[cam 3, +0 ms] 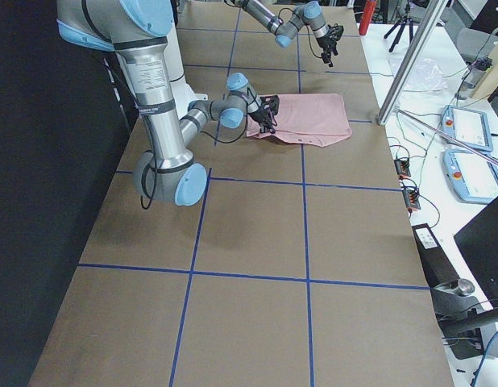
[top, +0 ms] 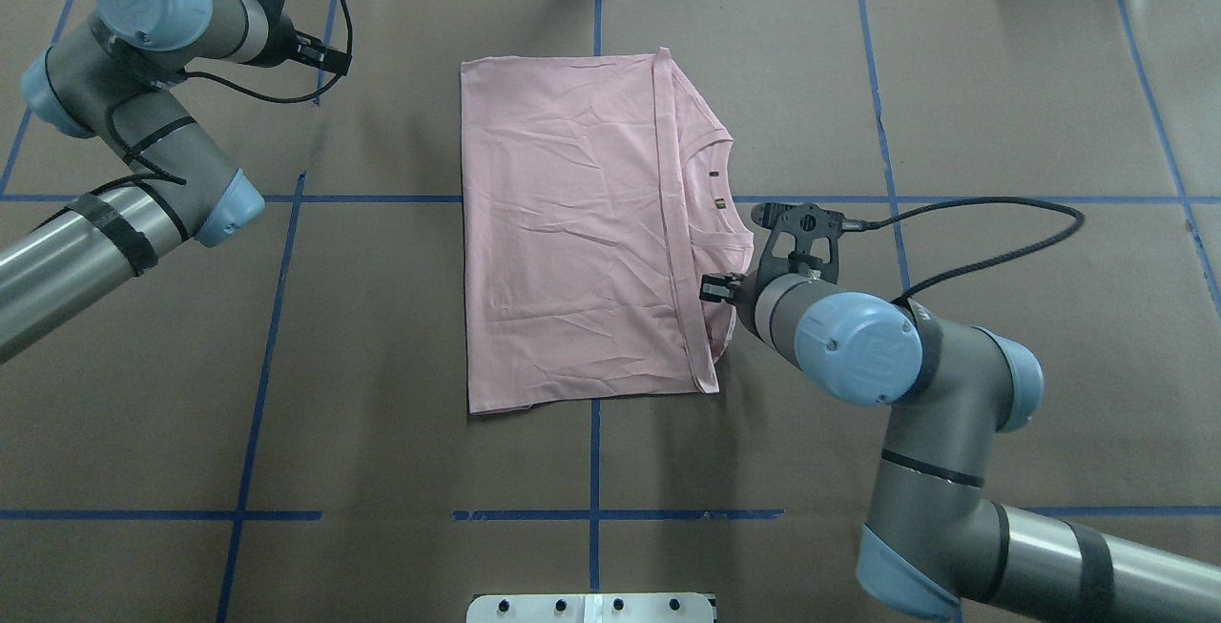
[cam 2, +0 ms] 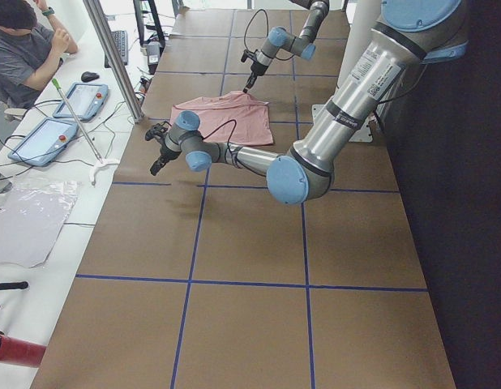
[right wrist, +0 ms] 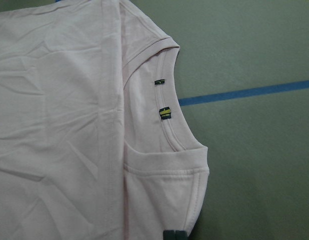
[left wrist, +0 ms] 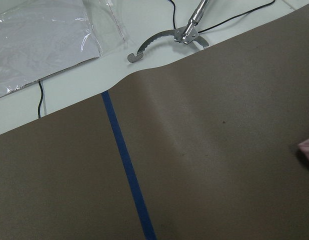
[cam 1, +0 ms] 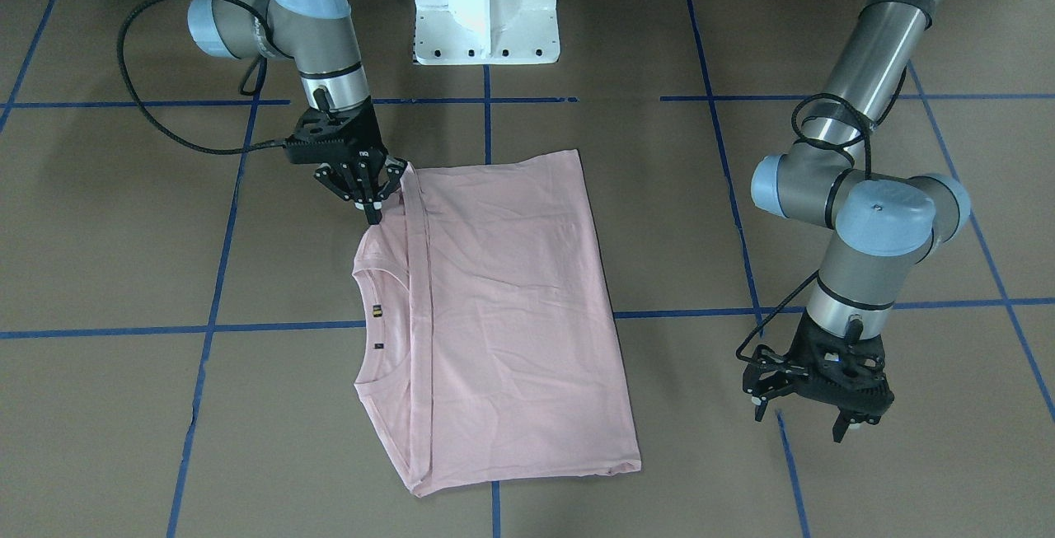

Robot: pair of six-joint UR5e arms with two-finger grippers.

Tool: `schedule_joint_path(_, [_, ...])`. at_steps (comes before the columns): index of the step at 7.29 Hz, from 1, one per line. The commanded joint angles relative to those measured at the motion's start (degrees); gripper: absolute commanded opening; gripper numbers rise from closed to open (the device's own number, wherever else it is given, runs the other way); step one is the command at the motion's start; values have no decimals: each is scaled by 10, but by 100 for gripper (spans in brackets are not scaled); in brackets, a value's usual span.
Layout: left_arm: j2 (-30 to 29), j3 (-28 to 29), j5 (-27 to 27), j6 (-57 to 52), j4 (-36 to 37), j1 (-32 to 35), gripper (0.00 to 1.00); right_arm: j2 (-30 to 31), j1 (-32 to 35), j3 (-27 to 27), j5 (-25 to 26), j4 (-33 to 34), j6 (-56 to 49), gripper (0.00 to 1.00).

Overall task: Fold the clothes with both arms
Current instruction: 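Move the left gripper down to the shirt edge nearest the robot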

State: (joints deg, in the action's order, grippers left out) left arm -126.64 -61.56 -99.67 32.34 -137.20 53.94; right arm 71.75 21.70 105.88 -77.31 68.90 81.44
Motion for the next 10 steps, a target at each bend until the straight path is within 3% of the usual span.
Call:
schedule_joint_path(1, [0,-1,0,0,0,-1,100,29,-41,18,45,3,15,99])
schedule_joint_path(3, [-2,-13,-3,13,1,-1,100,26,-38,24,45,11,-4,100])
schedule_joint_path(5, [6,-66,-75,94,8,-20,100,37,-25,46,20,5,-55,100])
schedule_joint_path(7, [75,-228,-90,252,31,-69,100,75,-19,123,-17,1,-41,100])
schedule_joint_path(8, [125,-332,-84,318,64,-120,100,77,-18,129,-17,2,-32,100])
schedule_joint_path(10, [195,-488,6,394,151,-244,100,77,-13,127,-16,2,-30,100])
